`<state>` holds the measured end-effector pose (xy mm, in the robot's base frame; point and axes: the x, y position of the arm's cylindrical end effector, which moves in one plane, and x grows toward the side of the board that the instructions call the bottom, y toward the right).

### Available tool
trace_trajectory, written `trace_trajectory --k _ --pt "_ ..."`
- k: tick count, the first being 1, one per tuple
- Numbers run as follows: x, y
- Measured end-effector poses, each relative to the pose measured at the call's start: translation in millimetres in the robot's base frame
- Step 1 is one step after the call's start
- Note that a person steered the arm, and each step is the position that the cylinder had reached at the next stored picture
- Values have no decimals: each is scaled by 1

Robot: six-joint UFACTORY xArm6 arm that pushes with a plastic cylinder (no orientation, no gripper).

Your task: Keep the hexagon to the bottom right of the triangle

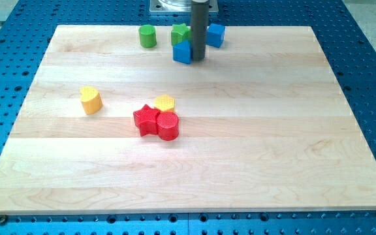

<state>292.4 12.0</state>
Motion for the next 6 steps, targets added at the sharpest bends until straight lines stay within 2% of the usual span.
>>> trace_trajectory --k 1,2,3,4,6 --pt "47 -11" --pt "150 -3" --pt "220 -18" --pt "197 -61" --pt "134 -46"
